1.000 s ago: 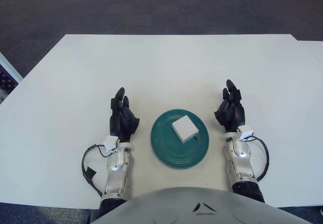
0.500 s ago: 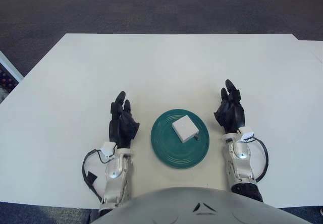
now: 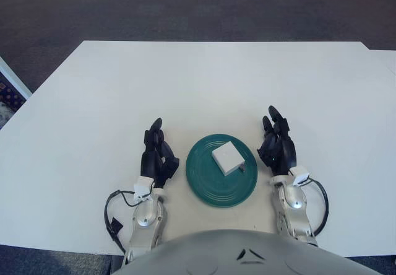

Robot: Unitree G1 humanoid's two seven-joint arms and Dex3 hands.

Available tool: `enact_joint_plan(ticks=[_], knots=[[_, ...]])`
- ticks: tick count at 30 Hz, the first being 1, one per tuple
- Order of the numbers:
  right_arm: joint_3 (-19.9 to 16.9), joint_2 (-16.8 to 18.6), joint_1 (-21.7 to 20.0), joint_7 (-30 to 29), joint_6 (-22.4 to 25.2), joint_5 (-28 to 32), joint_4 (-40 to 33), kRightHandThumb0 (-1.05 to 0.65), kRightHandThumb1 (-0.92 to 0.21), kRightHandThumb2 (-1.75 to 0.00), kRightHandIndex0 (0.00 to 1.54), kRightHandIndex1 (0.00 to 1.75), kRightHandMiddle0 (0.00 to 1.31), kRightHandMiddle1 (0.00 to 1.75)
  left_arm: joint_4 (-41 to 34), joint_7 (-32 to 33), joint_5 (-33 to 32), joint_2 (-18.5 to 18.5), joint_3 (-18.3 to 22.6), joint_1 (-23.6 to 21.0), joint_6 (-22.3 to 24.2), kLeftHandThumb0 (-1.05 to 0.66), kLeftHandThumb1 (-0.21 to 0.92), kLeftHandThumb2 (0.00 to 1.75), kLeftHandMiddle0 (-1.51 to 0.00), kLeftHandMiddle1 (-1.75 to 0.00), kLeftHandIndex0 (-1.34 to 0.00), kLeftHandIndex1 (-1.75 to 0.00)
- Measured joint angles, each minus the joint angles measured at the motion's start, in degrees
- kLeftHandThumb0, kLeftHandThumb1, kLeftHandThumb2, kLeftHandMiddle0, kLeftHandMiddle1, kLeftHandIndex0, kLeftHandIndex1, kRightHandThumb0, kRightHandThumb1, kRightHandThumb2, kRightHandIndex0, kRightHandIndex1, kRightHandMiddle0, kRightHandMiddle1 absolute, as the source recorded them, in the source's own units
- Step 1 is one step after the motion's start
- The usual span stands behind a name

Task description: Put the charger into the plate.

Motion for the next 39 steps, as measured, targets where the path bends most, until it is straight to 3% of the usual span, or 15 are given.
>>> enact_joint_plan(ticks=[8, 21, 31, 39], knots=[[0.7, -1.3, 1.8, 0.4, 4.7, -1.1, -4.2, -0.90, -0.92, -0.96, 0.10, 0.00, 0.00, 0.29, -3.8, -1.6, -3.7, -0.1, 0.9, 0.5, 5.7, -0.99, 0.92, 0.93, -0.24, -0.01, -0.02, -0.62], [0.6, -1.9, 2.3, 0.0, 8.5, -1.3, -6.9, -0.86, -0.92, -0.97, 0.08, 0.00, 0.00, 0.29, -6.9, -0.7, -0.2, 0.0, -1.1, 1.1, 10.2, -1.04, 0.92, 0.95, -0.18, 0.00, 0.00, -0.56], [0.1, -3.4, 2.1, 0.0, 9.0, -1.5, -7.1, -0.83, -0.92, -0.99, 0.06, 0.00, 0.00, 0.26, -8.0, -0.9, 1.6, 0.4, -1.8, 1.3, 11.6, -1.03, 0.92, 0.98, -0.19, -0.01, 0.00, -0.54], [-0.1, -3.6, 2.0, 0.0, 9.0, -1.5, -6.9, -0.84, -0.92, -0.98, 0.06, 0.00, 0.00, 0.26, -7.2, -2.5, -1.8, 0.6, -0.8, 0.9, 9.4, -1.04, 0.92, 0.97, -0.17, 0.00, 0.00, -0.54]])
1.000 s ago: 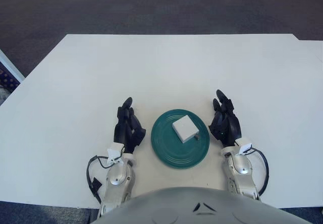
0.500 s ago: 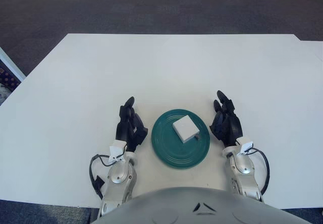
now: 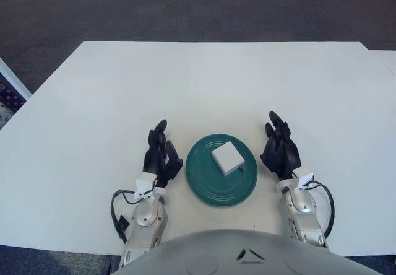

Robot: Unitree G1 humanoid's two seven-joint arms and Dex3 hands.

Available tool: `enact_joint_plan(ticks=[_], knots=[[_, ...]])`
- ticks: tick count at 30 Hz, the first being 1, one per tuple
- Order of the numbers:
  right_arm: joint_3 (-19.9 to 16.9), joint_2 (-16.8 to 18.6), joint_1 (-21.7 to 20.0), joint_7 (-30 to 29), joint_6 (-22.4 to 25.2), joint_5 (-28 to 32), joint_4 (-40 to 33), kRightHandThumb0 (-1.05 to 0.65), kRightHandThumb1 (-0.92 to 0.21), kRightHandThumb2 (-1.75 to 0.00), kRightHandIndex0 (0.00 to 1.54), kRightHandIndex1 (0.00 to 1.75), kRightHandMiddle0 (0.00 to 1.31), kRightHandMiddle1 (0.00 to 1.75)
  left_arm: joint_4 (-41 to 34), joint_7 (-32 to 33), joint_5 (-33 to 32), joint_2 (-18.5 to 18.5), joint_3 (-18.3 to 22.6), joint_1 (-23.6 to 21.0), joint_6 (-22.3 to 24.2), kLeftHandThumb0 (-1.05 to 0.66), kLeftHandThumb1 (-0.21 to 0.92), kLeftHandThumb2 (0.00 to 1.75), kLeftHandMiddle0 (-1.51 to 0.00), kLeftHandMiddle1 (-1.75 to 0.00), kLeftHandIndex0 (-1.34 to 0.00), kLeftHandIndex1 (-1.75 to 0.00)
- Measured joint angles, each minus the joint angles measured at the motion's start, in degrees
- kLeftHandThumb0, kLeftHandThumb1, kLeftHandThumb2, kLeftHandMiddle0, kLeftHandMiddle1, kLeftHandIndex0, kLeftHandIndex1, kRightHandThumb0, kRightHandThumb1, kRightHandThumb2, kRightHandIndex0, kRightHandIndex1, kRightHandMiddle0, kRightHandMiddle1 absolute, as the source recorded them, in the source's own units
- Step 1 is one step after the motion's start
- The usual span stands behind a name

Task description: Put the charger into the plate.

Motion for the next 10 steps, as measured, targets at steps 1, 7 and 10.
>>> enact_joint_plan(ticks=[1, 7, 10], knots=[[0.0, 0.0, 0.0, 0.0, 0.0, 0.0, 0.1, -0.84, -0.92, -0.98, 0.06, 0.00, 0.00, 0.26, 0.4, -0.5, -0.7, 0.0, 0.3, -0.1, -0.7, -1.05, 0.92, 0.97, -0.17, 0.00, 0.00, -0.54], [-0.1, 0.0, -0.1, 0.0, -0.1, 0.1, 0.4, -0.86, -0.92, -0.99, 0.06, 0.00, 0.00, 0.24, 3.2, -2.5, -3.7, 0.0, 1.5, -0.6, -4.6, -1.05, 0.92, 0.96, -0.13, 0.00, 0.00, -0.50], [-0.2, 0.0, -0.1, 0.2, -0.3, 0.3, 0.4, -0.89, -0.92, -1.02, 0.05, 0.00, 0.00, 0.20, 4.6, -3.3, -4.5, 0.0, 1.8, -1.0, -6.6, -1.05, 0.92, 0.97, -0.11, 0.00, 0.00, -0.45]])
